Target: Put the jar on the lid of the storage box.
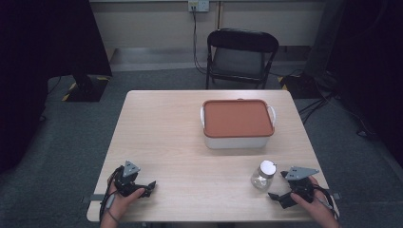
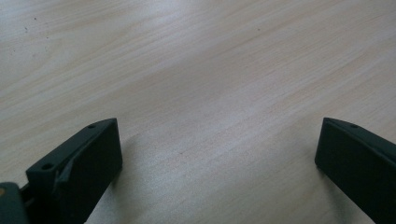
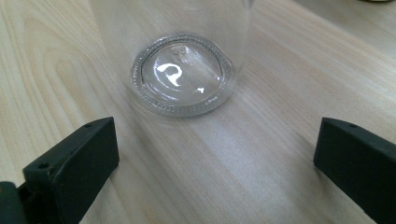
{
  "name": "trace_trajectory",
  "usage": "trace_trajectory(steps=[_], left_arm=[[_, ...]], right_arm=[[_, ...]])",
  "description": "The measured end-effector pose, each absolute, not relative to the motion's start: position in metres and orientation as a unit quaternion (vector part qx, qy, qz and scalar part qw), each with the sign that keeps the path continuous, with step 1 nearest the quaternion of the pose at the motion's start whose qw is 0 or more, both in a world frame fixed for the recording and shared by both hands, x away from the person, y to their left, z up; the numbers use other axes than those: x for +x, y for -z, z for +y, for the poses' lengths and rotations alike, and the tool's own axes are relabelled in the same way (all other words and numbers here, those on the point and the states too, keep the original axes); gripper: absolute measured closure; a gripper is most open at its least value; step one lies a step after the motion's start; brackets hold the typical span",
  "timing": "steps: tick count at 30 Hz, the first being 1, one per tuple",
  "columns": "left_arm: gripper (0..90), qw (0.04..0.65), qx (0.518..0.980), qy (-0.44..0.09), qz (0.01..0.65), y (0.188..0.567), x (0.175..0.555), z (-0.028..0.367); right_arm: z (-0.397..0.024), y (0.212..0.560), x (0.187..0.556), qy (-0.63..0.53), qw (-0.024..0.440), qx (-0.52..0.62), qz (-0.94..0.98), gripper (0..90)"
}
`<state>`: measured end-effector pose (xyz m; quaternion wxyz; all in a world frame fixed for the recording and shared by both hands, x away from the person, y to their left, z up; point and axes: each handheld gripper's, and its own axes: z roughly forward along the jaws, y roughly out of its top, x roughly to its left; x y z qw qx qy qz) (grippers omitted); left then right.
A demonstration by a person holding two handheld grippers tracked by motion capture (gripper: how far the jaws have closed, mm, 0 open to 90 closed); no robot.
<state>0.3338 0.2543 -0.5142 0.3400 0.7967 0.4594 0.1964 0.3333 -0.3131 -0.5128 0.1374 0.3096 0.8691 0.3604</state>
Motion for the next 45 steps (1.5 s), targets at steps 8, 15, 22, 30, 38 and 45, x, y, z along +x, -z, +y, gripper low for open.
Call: trace_trajectory(steps=[8,15,22,30,38,45], left_arm=[[0.4,0.340,0.797,-0.196,0.459,0.514,0.334,0.254],[0.4,0.340,0.797,-0.196,0.459,0.514,0.334,0.254],[0.4,0.340,0.797,-0.196,0.459,0.514,0.334,0.254],[0.4,0.340,0.797,-0.196,0.459,0.514,0.334,0.254],[0.4,0.340,0.797,-0.197,0.459,0.514,0.334,0.254],[0.4,0.340,0.797,-0.196,0.459,0.514,0.334,0.254]], right_arm=[[-0.313,0.513,0.333,-0.360,0.138,0.311,0.868,0.0],[-0.313,0.513,0.333,-0.361,0.138,0.312,0.868,0.0],[-0.314,0.511,0.333,-0.368,0.134,0.314,0.865,1.3],[-0.314,0.503,0.333,-0.387,0.136,0.313,0.856,1.1],[-0.310,0.496,0.335,-0.402,0.135,0.312,0.850,1.0],[-0.305,0.492,0.337,-0.409,0.137,0.311,0.847,1.4]])
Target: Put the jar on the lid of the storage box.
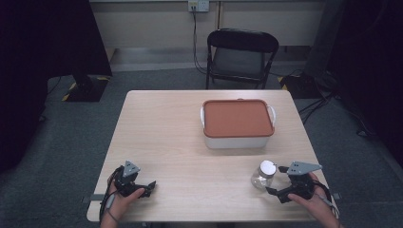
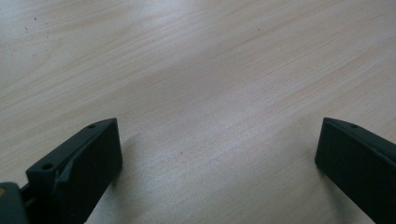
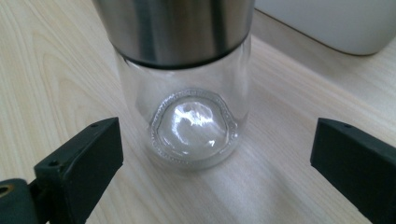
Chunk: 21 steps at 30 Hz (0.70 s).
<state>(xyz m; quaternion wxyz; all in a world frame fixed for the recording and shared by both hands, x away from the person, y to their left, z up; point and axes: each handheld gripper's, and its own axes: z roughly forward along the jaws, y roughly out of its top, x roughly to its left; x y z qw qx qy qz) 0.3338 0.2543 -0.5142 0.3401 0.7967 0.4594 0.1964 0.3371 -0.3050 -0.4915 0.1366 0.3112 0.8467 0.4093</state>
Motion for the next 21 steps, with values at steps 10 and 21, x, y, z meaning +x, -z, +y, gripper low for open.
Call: trace_trajectory(steps=[10,21], left_arm=[[0.4,0.340,0.797,-0.196,0.459,0.514,0.334,0.254],[0.4,0.340,0.797,-0.196,0.459,0.514,0.334,0.254]], right_arm=[[-0.299,0.488,0.341,-0.420,0.136,0.315,0.840,1.5],[-0.293,0.485,0.344,-0.434,0.131,0.320,0.832,2.2]])
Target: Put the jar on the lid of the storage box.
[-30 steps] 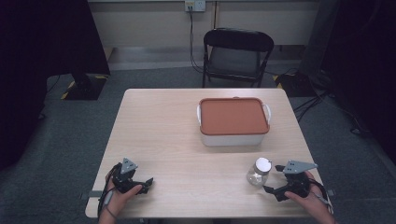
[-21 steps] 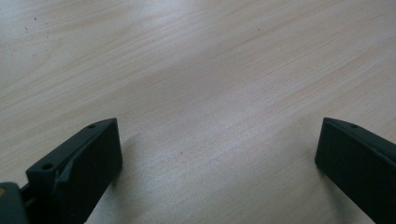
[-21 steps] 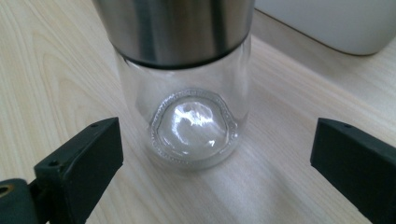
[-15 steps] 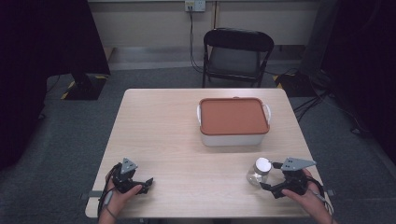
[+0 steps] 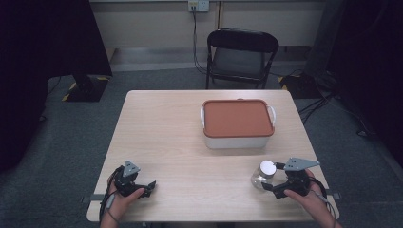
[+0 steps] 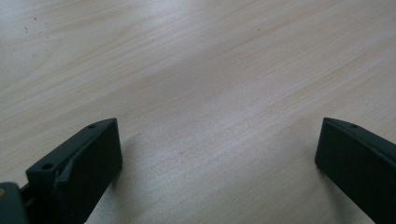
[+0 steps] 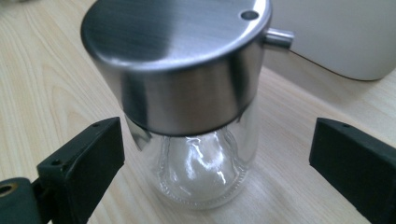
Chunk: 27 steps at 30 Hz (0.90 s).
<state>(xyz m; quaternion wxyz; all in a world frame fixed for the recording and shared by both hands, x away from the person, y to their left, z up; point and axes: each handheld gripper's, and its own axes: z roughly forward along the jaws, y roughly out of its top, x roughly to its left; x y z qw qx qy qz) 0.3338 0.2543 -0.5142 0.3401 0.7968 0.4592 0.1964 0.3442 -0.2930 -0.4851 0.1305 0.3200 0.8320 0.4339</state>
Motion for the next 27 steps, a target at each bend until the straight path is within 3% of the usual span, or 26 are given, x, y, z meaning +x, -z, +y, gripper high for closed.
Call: trace_trajectory(steps=[10,21,27], left_arm=[[0.4,0.340,0.797,-0.196,0.459,0.514,0.334,0.254],[0.4,0.340,0.797,-0.196,0.459,0.514,0.334,0.254],[0.4,0.340,0.797,-0.196,0.459,0.514,0.334,0.254]], right_arm=[[-0.285,0.485,0.347,-0.438,0.131,0.320,0.830,4.1],[-0.279,0.483,0.349,-0.457,0.137,0.325,0.816,14.8],[-0.275,0.483,0.350,-0.463,0.140,0.325,0.813,16.5]])
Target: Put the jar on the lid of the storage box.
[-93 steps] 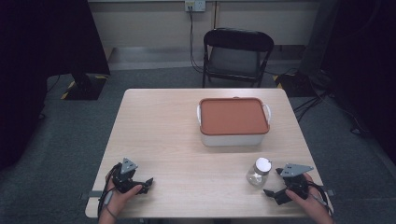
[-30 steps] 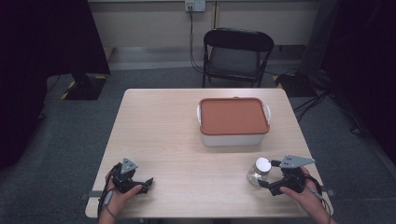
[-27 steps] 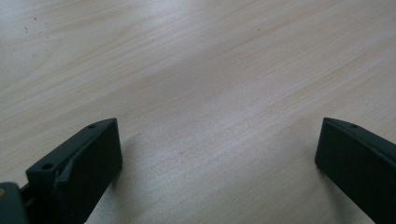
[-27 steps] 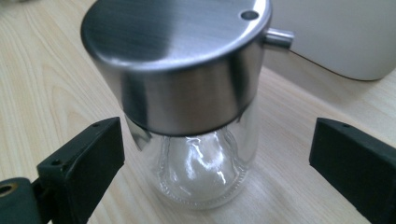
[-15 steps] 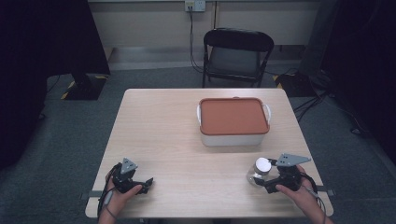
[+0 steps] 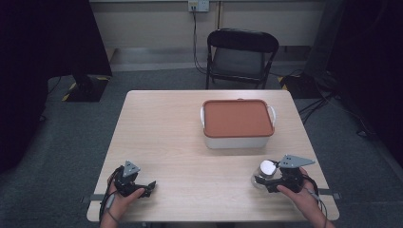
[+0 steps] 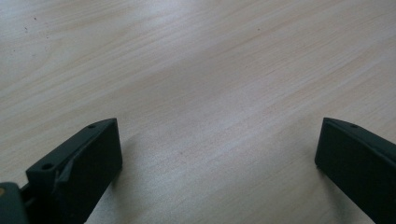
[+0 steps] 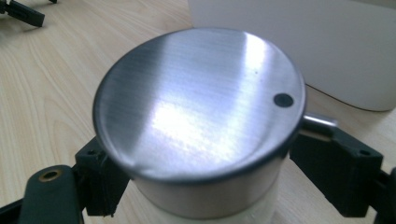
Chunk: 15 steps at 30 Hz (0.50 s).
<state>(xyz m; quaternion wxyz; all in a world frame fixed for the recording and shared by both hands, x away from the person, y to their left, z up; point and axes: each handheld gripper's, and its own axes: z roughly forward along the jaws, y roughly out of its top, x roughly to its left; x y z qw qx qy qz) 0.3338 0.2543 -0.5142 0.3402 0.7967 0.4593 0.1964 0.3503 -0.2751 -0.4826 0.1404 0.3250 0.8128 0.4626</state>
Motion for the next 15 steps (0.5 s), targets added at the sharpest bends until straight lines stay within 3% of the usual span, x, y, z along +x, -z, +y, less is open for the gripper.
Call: trace_trajectory(steps=[15], left_arm=[[0.4,0.340,0.797,-0.196,0.459,0.5142,0.3338,0.2544]], right_arm=[[-0.2699,0.4828,0.3495,-0.476,0.154,0.319,0.805,28.3]])
